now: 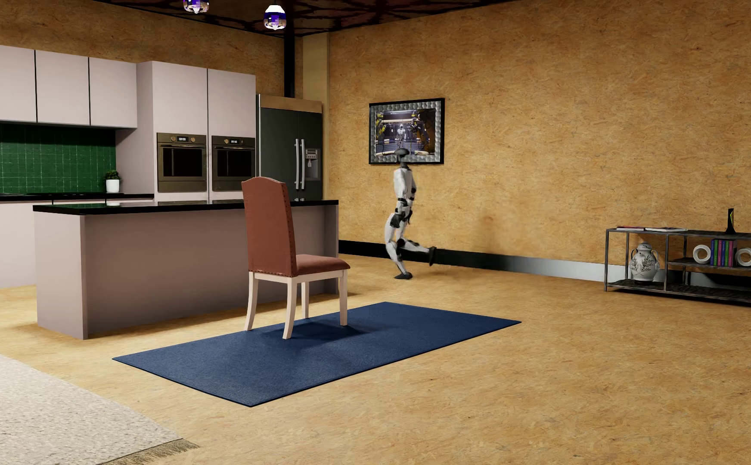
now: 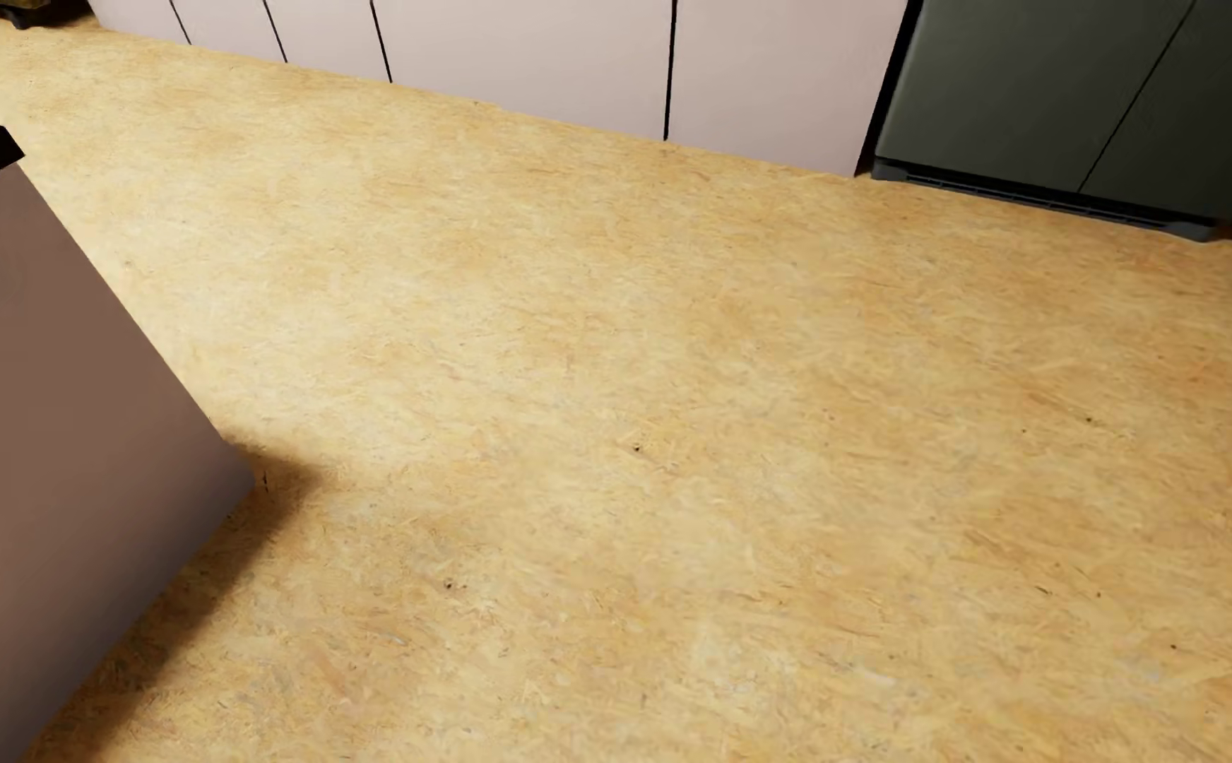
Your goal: Walk around the counter
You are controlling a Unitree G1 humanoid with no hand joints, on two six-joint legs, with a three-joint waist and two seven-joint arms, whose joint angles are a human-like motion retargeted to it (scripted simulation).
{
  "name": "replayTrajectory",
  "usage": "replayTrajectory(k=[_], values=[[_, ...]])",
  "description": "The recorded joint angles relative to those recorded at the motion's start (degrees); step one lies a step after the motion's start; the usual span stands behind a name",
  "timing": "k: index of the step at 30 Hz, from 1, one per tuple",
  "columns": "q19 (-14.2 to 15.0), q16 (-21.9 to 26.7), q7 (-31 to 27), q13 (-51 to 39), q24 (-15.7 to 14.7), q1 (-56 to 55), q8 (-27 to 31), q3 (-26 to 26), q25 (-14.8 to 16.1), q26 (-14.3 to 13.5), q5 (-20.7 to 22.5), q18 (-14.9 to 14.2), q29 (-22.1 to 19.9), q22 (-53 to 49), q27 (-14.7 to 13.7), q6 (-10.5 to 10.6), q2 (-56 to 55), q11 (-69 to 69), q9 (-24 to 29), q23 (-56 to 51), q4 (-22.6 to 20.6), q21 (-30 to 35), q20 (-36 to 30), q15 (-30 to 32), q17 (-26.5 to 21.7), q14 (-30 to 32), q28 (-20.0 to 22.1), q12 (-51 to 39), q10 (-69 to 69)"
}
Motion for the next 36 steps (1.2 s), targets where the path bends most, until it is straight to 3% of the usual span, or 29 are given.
replayTrajectory(k=[2, 4, 5, 7, 8, 9, 11, 12, 13, 15, 16, 17, 19, 22, 24, 25, 27, 28, 30, 32, 33, 34, 35, 36], values=[[0.0, -0.8, 0.0, 4.3, 0.0, 11.9, 0.0, -7.1, 0.0, 0.0, 2.1, 0.0, 0.0, -7.1, 0.0, 1.7, -10.9, -11.9, -0.2, 2.0, 0.2, 2.0, 1.7, 7.0, 0.5, 4.2, 0.0, -2.3, -8.2], [0.0, -0.7, 0.0, 8.2, 0.0, 21.4, 0.0, -12.9, 0.0, 0.0, 1.7, 0.0, 0.0, -13.2, 0.0, 1.8, -17.5, -35.8, -0.5, 1.7, 3.0, 2.8, 2.2, 15.1, 1.2, 7.9, 0.0, -4.8, -13.4], [0.0, 0.0, 0.0, 9.8, 0.0, 25.5, 0.0, -14.0, 0.0, 0.0, 0.8, 0.0, 0.0, -16.4, 0.0, 1.0, -19.9, -46.9, -1.1, 1.4, 4.5, 2.9, 2.5, 12.6, 1.8, 9.4, 0.0, -6.0, -14.7], [0.0, 1.7, 0.0, 10.6, 0.0, 30.1, 0.0, -16.0, 0.0, 0.0, -1.8, 0.0, 0.0, -23.1, 0.0, -0.8, -24.4, -60.5, -2.6, 1.8, 8.0, 2.4, 4.3, -8.3, 3.1, 14.6, 0.0, -6.9, -14.7], [0.0, 1.8, 0.0, 10.5, 0.0, 32.1, 0.0, -17.5, 0.0, 0.0, -2.7, 0.0, 0.0, -24.6, 0.0, -0.9, -25.7, -61.2, -2.4, 1.4, 10.4, 2.3, 5.0, -14.4, 2.9, 18.6, 0.0, -7.1, -13.8], [0.0, 1.5, 0.0, 10.1, 0.0, 33.8, 0.0, -18.6, 0.0, 0.0, -2.4, 0.0, 0.0, -24.3, 0.0, -0.6, -27.1, -59.6, -2.4, 1.4, 12.4, 1.9, 5.6, -11.9, 2.5, 24.2, 0.0, -6.9, -12.4], [0.0, -0.1, 0.0, 8.2, 0.0, 31.8, 0.0, -16.8, 0.0, 0.0, 1.4, 0.0, 0.0, -18.7, 0.0, 0.9, -30.7, -51.8, -4.6, 2.9, 15.0, 1.5, 5.7, 7.1, 1.7, 39.1, 0.0, -5.0, -3.6], [0.0, -0.9, 0.0, 6.8, 0.0, 27.4, 0.0, -15.0, 0.0, 0.0, 4.0, 0.0, 0.0, -14.2, 0.0, 1.7, -30.3, -46.1, -4.5, 3.7, 15.6, 1.2, 5.1, 11.5, 1.2, 42.1, 0.0, -4.4, 5.9], [0.0, -1.3, 0.0, 4.6, 0.0, 21.5, 0.0, -13.1, 0.0, 0.0, 6.6, 0.0, 0.0, -9.9, 0.0, 2.1, -26.5, -43.0, -3.1, 3.8, 15.5, 0.9, 3.5, 10.7, 0.6, 34.9, 0.0, -4.6, 17.9], [0.0, -1.1, 0.0, 0.0, 0.0, 8.7, 0.0, -8.3, 0.0, 0.0, 9.2, 0.0, 0.0, -3.9, 0.0, 0.6, -11.5, -48.1, -0.4, 2.9, 13.6, 0.0, 0.3, 5.2, -0.4, 8.8, 0.0, -4.4, 34.5], [0.0, -0.4, 0.0, -1.6, 0.0, 3.1, 0.0, -4.9, 0.0, 0.0, 8.8, 0.0, 0.0, -2.4, 0.0, -0.9, -3.4, -52.0, 0.3, 0.3, 12.2, 0.2, -0.5, 1.0, -1.4, 0.9, 0.0, -3.3, 34.9], [0.0, 0.4, 0.0, -2.7, 0.0, -0.9, 0.0, -1.2, 0.0, 0.0, 7.8, 0.0, 0.0, -1.2, 0.0, -2.3, 5.1, -56.3, 1.3, -3.5, 11.3, 0.0, -0.9, -3.5, -2.6, -2.5, 0.0, -1.9, 30.1], [0.0, 1.8, 0.0, -6.8, 0.0, -9.1, 0.0, 4.9, 0.0, 0.0, 5.7, 0.0, 0.0, 0.7, 0.0, -4.3, 16.9, -62.6, 1.3, -7.1, 11.6, -3.6, 0.8, -12.6, -3.3, -2.1, 0.0, 0.5, 13.3], [0.0, 2.7, 0.0, -14.0, 0.0, -15.7, 0.0, 11.3, 0.0, 0.0, 3.8, 0.0, 0.0, 3.6, 0.0, -4.6, 27.0, -64.5, -0.5, -12.5, 14.7, -6.6, 3.0, -20.4, -4.8, 0.9, 0.0, 2.2, -13.9], [0.0, 2.9, 0.0, -14.7, 0.0, -18.6, 0.0, 14.7, 0.0, 0.0, -0.1, 0.0, 0.0, 5.5, 0.0, -5.8, 32.0, -60.6, -0.2, -15.5, 15.7, -8.9, 3.7, -16.5, -4.5, 0.7, 0.0, 3.5, -8.6], [0.0, 2.8, 0.0, -13.5, 0.0, -19.5, 0.0, 15.4, 0.0, 0.0, -1.8, 0.0, 0.0, 7.2, 0.0, -7.0, 32.2, -55.0, -0.8, -15.9, 14.9, -9.7, 3.5, -9.9, -3.4, 2.9, 0.0, 4.0, -2.4], [0.0, 2.1, 0.0, -9.6, 0.0, -17.3, 0.0, 12.6, 0.0, 0.0, -4.0, 0.0, 0.0, 10.3, 0.0, -9.8, 25.9, -33.7, -0.7, -14.0, 10.2, -9.3, 2.5, 9.6, -0.6, 5.1, 0.0, 3.5, 7.6], [0.0, 1.5, 0.0, -7.9, 0.0, -12.3, 0.0, 10.1, 0.0, 0.0, -3.9, 0.0, 0.0, 9.4, 0.0, -10.2, 20.8, -20.9, 0.8, -12.7, 7.3, -7.5, 2.9, 12.7, 0.0, 2.7, 0.0, 2.8, 7.9], [0.0, -0.1, 0.0, -5.3, 0.0, -0.9, 0.0, 4.2, 0.0, 0.0, -0.6, 0.0, 0.0, 4.3, 0.0, -8.9, 7.1, -7.1, 1.7, -6.9, 5.7, -3.7, 4.3, 5.0, 2.3, 0.5, 0.0, 1.5, 2.5], [0.0, -1.1, 0.0, 0.1, 0.0, 11.2, 0.0, -3.5, 0.0, 0.0, 2.9, 0.0, 0.0, -4.5, 0.0, -6.6, -3.9, -18.1, 1.6, -2.5, 6.4, -2.1, 6.5, 8.3, 3.4, 0.4, 0.0, 0.4, -5.9], [0.0, -1.0, 0.0, 2.6, 0.0, 16.5, 0.0, -7.0, 0.0, 0.0, 3.7, 0.0, 0.0, -9.3, 0.0, -5.7, -7.8, -30.2, 1.5, -0.6, 7.3, -0.1, 6.9, 12.5, 3.2, 0.2, 0.0, -0.5, -9.2], [0.0, -0.7, 0.0, 4.8, 0.0, 20.7, 0.0, -9.8, 0.0, 0.0, 3.5, 0.0, 0.0, -13.6, 0.0, -5.5, -11.1, -42.9, 1.3, 1.1, 8.1, 1.1, 7.1, 12.8, 3.0, -0.6, 0.0, -2.4, -11.3], [0.0, -0.1, 0.0, 6.1, 0.0, 23.9, 0.0, -12.1, 0.0, 0.0, 2.6, 0.0, 0.0, -17.2, 0.0, -5.8, -13.5, -53.6, 0.9, 2.9, 8.4, 4.3, 7.2, 4.6, 2.5, -2.0, 0.0, -4.9, -12.4], [0.0, 0.6, 0.0, 7.3, 0.0, 26.9, 0.0, -14.3, 0.0, 0.0, 1.5, 0.0, 0.0, -20.0, 0.0, -6.2, -15.3, -59.7, 0.6, 4.2, 8.7, 8.9, 7.6, -9.9, 1.8, -4.0, 0.0, -7.3, -12.8]])
